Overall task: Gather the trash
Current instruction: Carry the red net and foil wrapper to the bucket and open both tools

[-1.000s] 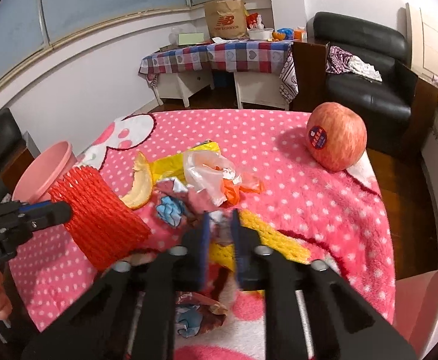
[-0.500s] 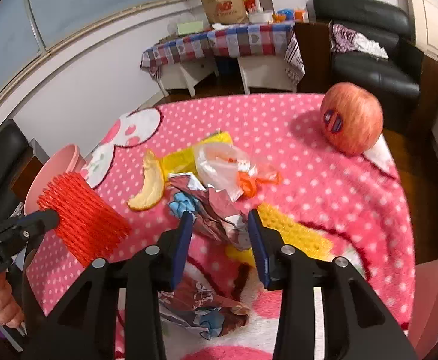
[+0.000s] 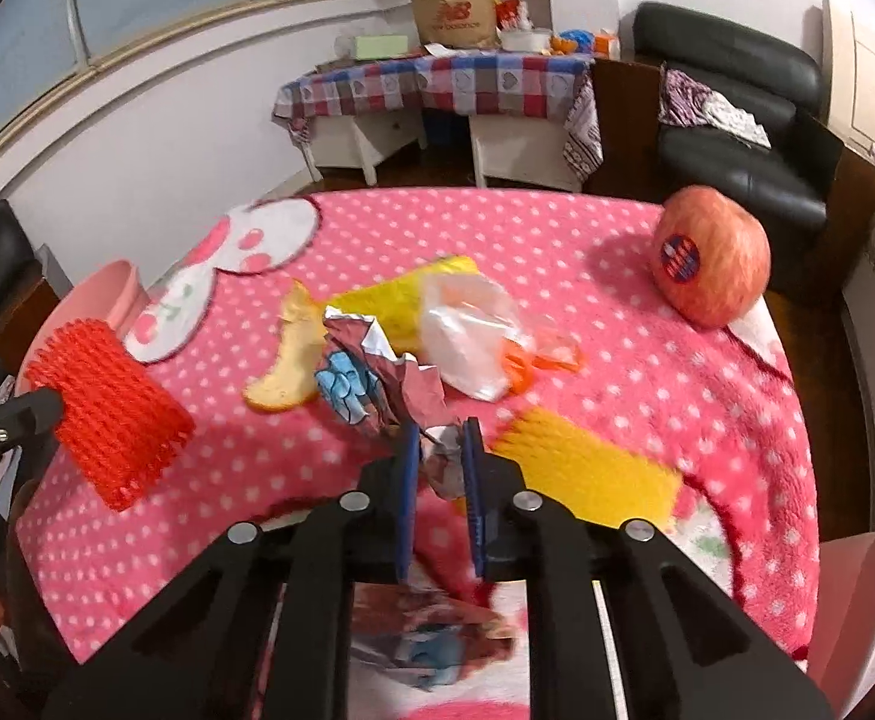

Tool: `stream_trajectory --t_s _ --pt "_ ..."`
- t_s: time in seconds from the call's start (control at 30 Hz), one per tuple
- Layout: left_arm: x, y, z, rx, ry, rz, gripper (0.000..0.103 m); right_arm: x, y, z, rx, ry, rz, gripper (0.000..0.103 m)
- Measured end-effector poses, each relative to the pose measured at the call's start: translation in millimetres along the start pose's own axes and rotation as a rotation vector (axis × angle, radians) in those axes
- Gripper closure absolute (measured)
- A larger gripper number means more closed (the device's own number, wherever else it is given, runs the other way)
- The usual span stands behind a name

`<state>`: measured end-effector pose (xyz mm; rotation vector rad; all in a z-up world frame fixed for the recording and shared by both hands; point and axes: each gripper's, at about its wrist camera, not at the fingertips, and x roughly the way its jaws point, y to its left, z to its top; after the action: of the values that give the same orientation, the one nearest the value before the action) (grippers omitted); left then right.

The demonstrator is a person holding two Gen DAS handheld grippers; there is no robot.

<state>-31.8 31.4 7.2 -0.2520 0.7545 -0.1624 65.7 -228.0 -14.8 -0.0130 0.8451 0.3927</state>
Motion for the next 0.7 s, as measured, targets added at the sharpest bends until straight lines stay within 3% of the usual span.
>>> stream_trajectory --t_s 0.33,0.53,0.7 --pt "-29 47 5 -0.078 -0.086 0.08 0.093 -25 81 35 -0.117 -0.095 0.146 0.089" --pt "-52 90 9 -0.134 -0.147 0.186 0.093 -10 152 58 -0.184 -0.083 0.274 0.089" --pt "-71 126 9 -0.178 -0.186 0.283 0.093 3 208 63 -0.258 -0.07 0.323 0.089"
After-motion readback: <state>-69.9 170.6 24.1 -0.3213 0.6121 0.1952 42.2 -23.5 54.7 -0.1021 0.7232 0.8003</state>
